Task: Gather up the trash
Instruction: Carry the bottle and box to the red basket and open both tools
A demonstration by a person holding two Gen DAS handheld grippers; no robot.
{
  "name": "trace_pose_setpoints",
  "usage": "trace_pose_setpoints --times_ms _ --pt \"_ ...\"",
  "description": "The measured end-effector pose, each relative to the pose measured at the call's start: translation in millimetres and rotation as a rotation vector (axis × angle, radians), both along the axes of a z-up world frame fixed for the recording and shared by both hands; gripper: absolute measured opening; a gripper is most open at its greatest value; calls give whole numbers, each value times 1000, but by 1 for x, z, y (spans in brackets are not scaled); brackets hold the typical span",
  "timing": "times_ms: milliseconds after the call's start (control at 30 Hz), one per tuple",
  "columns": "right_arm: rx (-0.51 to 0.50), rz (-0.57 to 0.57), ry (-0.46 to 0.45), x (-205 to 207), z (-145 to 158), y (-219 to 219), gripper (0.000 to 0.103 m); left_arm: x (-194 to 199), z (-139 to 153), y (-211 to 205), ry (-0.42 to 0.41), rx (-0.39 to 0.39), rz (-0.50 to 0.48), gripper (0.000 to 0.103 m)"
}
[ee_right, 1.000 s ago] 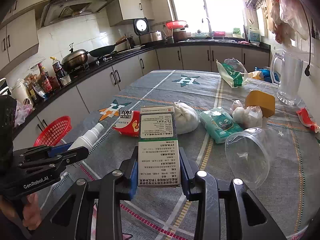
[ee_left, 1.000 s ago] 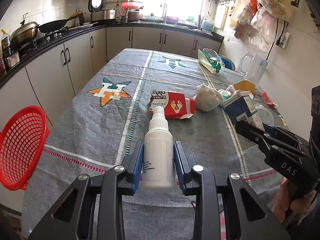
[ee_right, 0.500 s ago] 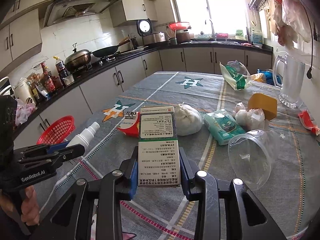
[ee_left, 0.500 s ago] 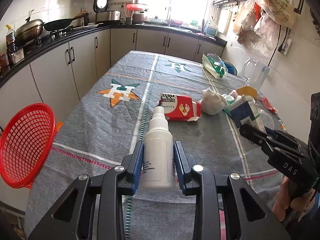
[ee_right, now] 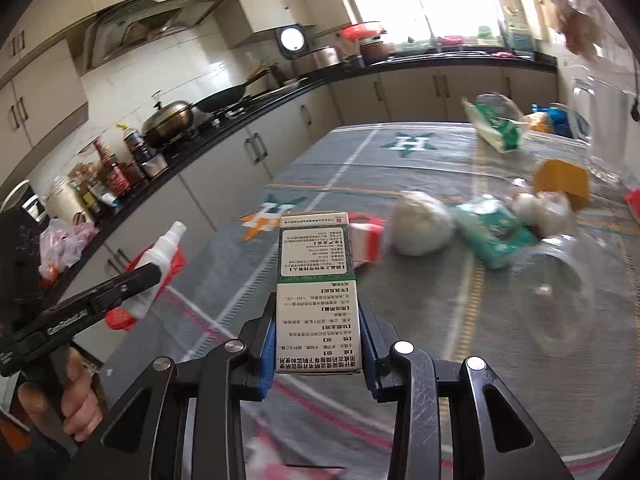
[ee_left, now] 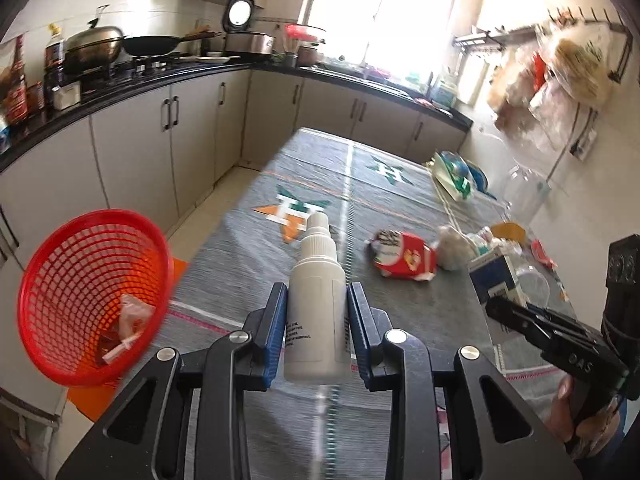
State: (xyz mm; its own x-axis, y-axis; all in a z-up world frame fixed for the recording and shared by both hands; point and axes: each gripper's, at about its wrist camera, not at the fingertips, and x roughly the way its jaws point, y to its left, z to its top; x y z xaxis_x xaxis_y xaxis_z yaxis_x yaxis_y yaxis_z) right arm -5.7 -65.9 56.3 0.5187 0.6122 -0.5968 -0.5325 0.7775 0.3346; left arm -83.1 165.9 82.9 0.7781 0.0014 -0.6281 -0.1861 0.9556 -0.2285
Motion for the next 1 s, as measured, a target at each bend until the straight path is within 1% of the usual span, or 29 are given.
trace_pose_setpoints --times_ms 267,400,600,767,933,1000 --pt "-1 87 6 -6 13 54 38 -15 0 36 -20 -19 58 29" --pt "-2 134 23 -7 16 86 38 -23 -2 59 -31 -33 95 29" --pt "-12 206 44 -9 21 132 38 -35 -6 105 -41 -72 172 29" --pt "-12 270 61 -11 24 175 38 -52 -12 157 -48 -110 271 29" --pt "-8 330 94 -15 22 221 38 -65 -24 201 -35 -153 349 29" --pt "-14 353 100 -17 21 240 38 -68 -30 210 -27 -166 366 29"
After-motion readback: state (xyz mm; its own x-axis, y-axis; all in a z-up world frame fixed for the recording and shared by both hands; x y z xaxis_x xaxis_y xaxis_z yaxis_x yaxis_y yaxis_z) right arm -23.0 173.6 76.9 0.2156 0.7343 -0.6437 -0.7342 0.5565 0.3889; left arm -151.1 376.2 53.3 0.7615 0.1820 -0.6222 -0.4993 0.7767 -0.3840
